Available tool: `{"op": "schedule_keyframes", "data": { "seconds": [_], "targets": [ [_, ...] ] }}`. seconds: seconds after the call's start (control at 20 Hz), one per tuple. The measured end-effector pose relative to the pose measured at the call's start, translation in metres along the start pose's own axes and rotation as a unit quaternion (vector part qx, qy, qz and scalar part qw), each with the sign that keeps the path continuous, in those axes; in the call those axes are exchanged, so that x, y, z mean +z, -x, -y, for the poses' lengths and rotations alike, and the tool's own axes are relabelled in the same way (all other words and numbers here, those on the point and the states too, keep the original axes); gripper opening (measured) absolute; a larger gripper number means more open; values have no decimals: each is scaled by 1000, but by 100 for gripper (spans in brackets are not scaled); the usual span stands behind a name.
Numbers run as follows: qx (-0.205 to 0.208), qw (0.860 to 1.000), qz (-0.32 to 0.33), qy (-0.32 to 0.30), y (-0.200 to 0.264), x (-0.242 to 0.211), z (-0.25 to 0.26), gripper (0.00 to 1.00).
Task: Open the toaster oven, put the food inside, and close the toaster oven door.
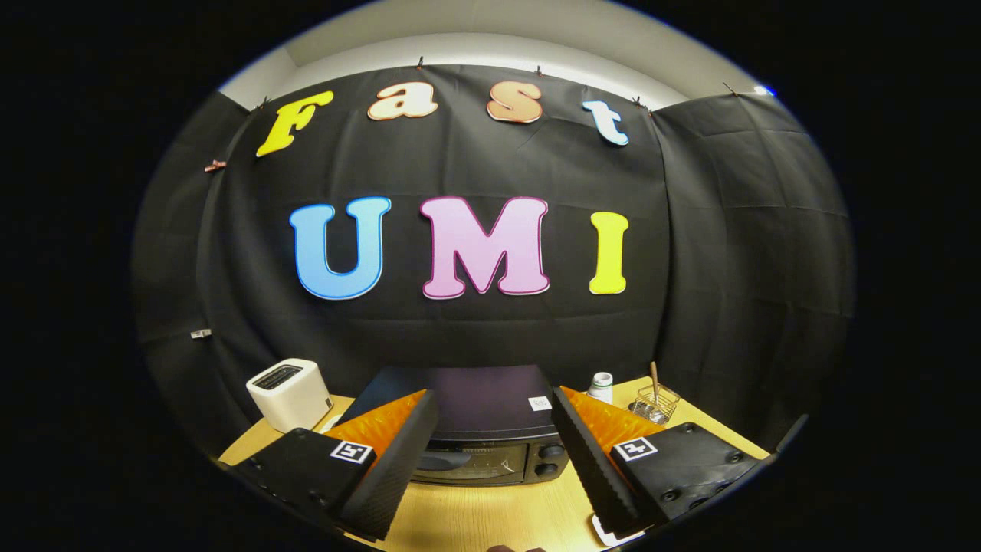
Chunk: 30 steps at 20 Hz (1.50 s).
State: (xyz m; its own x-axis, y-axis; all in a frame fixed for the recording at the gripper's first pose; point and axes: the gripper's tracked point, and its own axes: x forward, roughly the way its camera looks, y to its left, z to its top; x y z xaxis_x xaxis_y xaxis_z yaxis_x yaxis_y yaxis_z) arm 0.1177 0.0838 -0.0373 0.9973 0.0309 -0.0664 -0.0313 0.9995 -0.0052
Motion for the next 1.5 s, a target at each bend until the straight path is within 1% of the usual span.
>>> {"op": "schedule_keyframes", "data": {
  "seconds": [0.1,0.25,0.35,0.45,0.55,0.8,1.05,1.2,1.3,1.5],
  "targets": [
    [5,1000,-25,0,-17,-21,-12,98],
    [-1,999,-43,-9,-38,-39,-22,98],
    [13,998,-52,-15,-52,-55,-38,98],
    [26,996,-85,-6,-62,-87,-52,99],
    [26,994,-104,0,-68,-106,-55,99],
    [29,992,-121,10,-74,-132,-64,99],
    [20,993,-120,4,-81,-132,-65,99],
    [31,992,-124,12,-76,-136,-67,99],
    [41,989,-139,11,-68,-142,-68,100],
    [41,988,-146,20,-49,-147,-67,99]
  ]
}}
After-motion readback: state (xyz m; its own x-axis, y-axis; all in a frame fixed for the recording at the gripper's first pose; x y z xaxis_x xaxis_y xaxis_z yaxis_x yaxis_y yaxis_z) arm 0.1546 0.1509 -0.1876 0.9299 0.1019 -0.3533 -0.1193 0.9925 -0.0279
